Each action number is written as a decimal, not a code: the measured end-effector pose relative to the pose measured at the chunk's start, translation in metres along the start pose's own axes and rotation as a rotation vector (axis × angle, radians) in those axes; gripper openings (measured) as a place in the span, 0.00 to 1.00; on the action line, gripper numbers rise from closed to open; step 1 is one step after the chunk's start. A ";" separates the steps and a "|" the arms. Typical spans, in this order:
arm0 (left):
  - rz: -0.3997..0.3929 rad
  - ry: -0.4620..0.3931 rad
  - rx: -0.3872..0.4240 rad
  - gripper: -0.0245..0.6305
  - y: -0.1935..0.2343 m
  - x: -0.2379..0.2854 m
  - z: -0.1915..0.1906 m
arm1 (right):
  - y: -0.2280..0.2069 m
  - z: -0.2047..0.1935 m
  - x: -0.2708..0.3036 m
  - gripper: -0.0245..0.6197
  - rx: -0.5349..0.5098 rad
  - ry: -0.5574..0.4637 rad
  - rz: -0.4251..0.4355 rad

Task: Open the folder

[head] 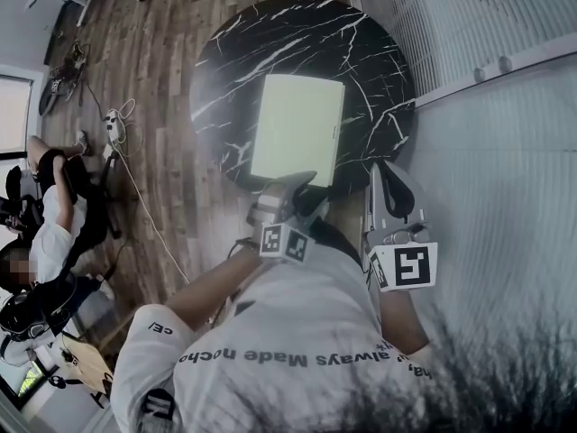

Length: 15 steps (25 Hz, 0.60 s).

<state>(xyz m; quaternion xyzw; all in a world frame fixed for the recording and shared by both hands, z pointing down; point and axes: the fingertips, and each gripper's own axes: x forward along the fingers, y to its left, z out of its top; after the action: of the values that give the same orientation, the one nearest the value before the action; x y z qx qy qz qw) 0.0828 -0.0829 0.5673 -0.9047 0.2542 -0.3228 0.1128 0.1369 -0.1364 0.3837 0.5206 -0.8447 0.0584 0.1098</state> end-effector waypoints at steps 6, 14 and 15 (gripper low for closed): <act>-0.030 0.109 0.108 0.42 -0.036 0.042 -0.061 | 0.002 -0.007 0.001 0.04 0.005 0.004 0.007; -0.071 0.244 0.295 0.43 -0.064 0.075 -0.125 | 0.004 -0.015 0.001 0.04 0.007 0.013 0.012; -0.064 0.258 0.324 0.43 -0.065 0.078 -0.130 | 0.003 -0.016 0.001 0.04 0.007 0.015 0.011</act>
<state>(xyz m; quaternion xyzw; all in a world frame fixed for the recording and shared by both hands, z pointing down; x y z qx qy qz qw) 0.0755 -0.0750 0.7319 -0.8335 0.1822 -0.4761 0.2132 0.1361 -0.1321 0.3998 0.5157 -0.8466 0.0660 0.1140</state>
